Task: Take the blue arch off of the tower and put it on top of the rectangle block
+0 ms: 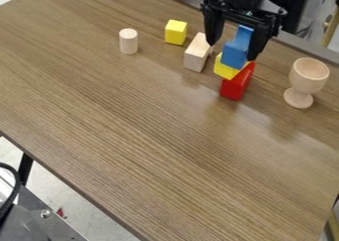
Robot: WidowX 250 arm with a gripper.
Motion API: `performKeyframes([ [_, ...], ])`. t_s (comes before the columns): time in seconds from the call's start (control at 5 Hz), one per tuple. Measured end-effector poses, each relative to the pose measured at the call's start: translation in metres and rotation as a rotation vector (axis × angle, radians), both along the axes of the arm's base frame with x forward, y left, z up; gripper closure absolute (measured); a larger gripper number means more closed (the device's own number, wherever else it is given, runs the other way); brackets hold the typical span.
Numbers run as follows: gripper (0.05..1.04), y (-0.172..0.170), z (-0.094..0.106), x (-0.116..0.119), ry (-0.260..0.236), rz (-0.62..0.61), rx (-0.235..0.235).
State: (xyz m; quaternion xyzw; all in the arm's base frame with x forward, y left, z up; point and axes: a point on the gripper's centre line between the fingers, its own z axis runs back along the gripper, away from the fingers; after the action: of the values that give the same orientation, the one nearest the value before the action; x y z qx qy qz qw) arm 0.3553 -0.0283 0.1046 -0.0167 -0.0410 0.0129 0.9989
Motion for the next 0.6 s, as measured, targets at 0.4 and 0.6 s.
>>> performKeyframes([
  [0.4,0.411,-0.0026,-0.0106,-0.0052,0.006,0.021,-0.02],
  [0.6,0.52,-0.0031,-0.0047,-0.0061,-0.013,0.021,-0.028],
])
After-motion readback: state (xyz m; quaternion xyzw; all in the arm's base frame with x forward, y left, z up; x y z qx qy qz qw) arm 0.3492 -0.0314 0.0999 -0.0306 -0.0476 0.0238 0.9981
